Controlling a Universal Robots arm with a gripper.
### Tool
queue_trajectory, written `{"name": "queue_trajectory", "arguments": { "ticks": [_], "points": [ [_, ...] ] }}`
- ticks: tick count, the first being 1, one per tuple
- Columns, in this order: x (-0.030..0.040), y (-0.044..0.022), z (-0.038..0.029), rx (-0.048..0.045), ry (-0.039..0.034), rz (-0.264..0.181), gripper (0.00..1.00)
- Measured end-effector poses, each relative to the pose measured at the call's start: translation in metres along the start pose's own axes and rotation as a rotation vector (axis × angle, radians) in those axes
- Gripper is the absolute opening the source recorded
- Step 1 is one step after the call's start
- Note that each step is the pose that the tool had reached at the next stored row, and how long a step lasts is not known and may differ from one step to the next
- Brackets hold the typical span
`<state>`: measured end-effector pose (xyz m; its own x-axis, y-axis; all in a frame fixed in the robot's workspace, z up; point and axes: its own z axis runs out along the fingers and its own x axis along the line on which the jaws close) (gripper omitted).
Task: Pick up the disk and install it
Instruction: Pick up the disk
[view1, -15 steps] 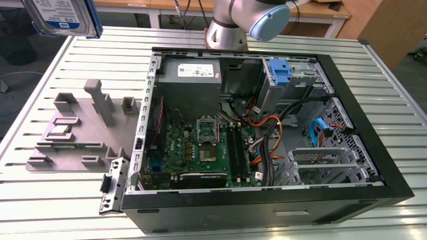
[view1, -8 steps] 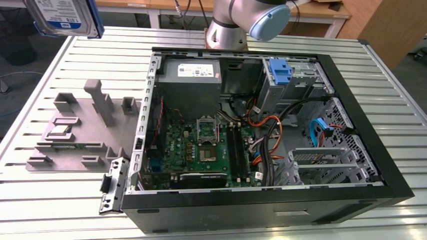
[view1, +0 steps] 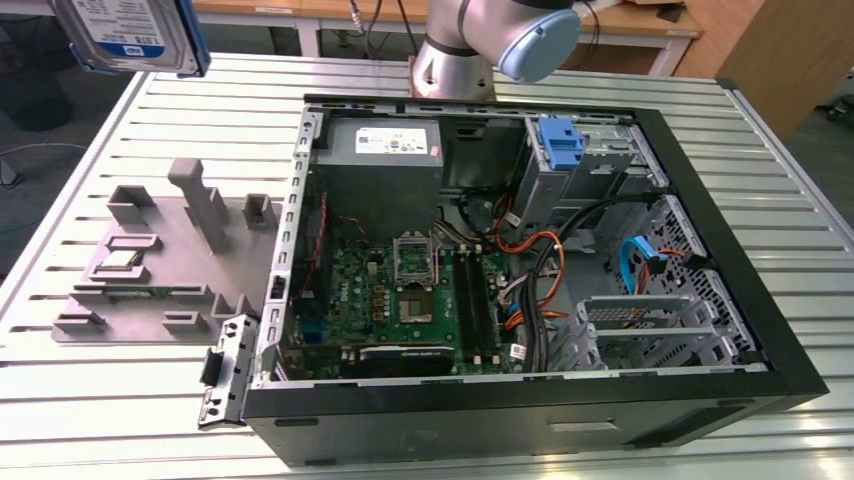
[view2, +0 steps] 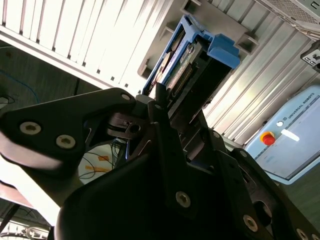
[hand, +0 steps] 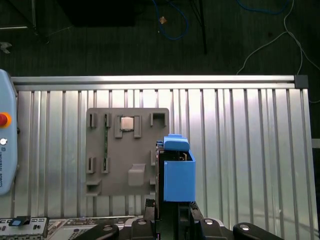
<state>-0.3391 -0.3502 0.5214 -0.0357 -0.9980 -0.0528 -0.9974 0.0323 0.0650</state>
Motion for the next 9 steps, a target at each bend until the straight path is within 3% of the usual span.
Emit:
{"name": "queue_trajectory", "arguments": {
  "ticks": [9],
  "points": [
    [-0.0001, -0.0031, -0.0002, 0.0, 0.0, 0.0, 0.35]
  ]
}}
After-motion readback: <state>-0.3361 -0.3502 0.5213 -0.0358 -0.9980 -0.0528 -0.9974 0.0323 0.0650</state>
